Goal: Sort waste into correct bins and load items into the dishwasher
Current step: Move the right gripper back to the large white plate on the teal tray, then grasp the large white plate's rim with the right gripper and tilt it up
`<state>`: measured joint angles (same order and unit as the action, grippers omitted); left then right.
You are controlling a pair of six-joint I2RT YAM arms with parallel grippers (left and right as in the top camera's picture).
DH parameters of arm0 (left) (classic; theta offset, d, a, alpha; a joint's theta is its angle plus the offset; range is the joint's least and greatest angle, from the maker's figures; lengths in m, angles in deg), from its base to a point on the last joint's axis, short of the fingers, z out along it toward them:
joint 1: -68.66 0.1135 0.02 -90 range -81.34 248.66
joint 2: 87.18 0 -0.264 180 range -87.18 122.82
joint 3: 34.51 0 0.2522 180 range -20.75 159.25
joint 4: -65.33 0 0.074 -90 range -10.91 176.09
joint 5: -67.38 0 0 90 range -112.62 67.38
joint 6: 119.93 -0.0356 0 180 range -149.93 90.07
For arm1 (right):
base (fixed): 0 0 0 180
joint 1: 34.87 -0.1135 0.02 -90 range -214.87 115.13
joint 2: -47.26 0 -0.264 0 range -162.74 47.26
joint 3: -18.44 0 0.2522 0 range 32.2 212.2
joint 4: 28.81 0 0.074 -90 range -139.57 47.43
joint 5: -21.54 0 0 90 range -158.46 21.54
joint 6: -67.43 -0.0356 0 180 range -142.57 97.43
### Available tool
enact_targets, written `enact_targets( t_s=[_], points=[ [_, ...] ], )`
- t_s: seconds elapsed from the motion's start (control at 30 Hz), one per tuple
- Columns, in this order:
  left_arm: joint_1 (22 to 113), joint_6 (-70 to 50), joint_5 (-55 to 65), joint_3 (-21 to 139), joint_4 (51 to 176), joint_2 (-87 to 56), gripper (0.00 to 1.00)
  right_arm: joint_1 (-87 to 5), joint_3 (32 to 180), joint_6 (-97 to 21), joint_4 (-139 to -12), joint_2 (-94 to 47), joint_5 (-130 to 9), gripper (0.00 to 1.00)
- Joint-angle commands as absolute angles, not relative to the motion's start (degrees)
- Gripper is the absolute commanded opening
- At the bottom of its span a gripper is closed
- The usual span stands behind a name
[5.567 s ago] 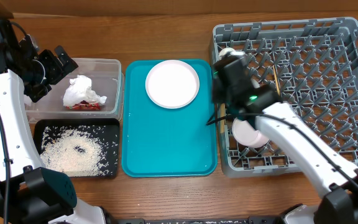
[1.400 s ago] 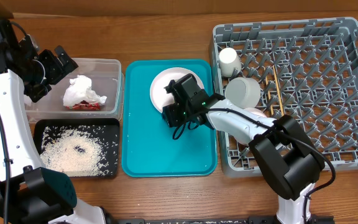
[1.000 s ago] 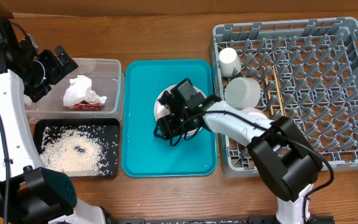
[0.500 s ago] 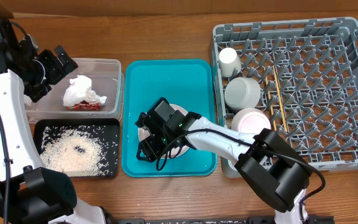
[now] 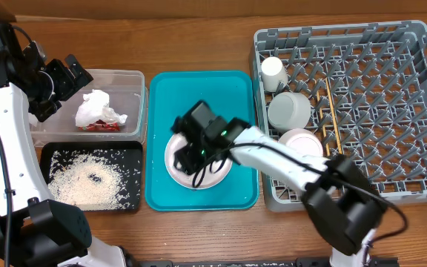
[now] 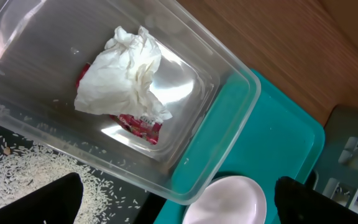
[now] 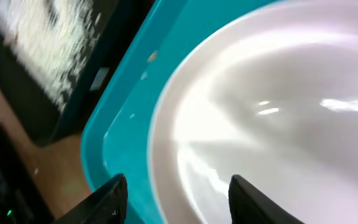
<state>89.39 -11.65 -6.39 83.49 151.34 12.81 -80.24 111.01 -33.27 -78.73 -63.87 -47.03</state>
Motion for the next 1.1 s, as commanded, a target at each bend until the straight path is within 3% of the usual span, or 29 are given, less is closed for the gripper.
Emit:
enact_targets(
  t_s=[0.0, 0.17, 0.47, 1.07],
  points=[
    [89.2, -11.1, -6.7, 84.5, 151.3, 12.1, 1.0, -77.4, 114.0, -32.6, -82.5, -58.8, -60.0, 0.54],
    [89.2, -11.1, -6.7, 84.5, 151.3, 12.1, 1.0, -74.4, 113.9, -32.6, -87.7, -58.9, -67.3, 0.5],
    [89.2, -11.1, -6.7, 84.5, 151.3, 12.1, 1.0, -73.8, 113.5, -32.6, -87.5, -59.4, -71.5, 0.23],
    [89.2, -11.1, -6.7, 84.5, 151.3, 12.1, 1.0, -73.8, 112.8, -32.6, -86.4, -59.5, -72.9, 0.24]
  ],
)
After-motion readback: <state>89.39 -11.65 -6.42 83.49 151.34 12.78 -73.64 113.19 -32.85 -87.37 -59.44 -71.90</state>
